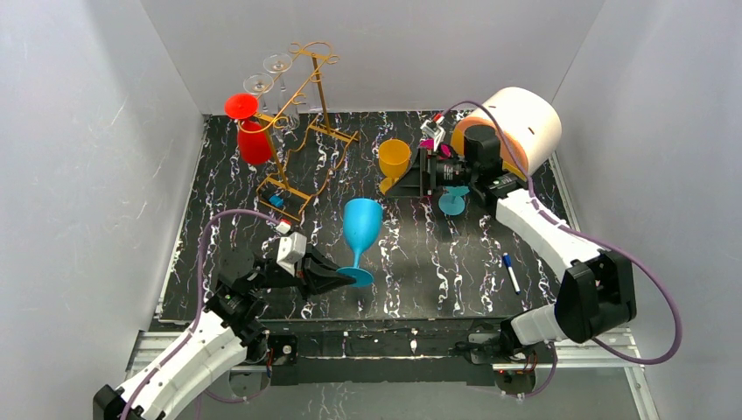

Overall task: Take the wine glass off the wine glass rack
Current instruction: Place the wine glass at the center of the board.

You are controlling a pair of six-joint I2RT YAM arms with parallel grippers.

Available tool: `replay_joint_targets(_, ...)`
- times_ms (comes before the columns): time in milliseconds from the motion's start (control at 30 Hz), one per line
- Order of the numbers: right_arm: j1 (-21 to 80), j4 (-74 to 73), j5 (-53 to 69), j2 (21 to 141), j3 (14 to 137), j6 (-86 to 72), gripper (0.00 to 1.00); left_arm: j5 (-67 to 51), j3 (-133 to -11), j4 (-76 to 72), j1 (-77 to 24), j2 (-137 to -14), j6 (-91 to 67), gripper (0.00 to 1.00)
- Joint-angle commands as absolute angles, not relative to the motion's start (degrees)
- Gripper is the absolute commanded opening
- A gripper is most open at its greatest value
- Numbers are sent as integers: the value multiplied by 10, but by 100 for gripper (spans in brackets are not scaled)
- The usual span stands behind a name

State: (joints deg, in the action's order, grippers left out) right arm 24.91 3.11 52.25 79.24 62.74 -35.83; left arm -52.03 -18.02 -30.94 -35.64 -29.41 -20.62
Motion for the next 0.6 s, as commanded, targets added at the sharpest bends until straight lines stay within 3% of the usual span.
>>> replay_joint_targets(0,253,122,649,782,614,-414,92,-533,-227,-180,-356,-271,-49,0)
replay_joint_targets(100,269,166,723,795,615,-430,94,-539,-245,-148,-356,-269,-30,0)
replay_joint_targets(233,285,165,705,815,633,-432,94,-574,-250,-144,-356,-268,-26,0)
replay_joint_targets(567,308,208,678,854,638,-472,81,-629,-254,-131,-356,-277,-13,0)
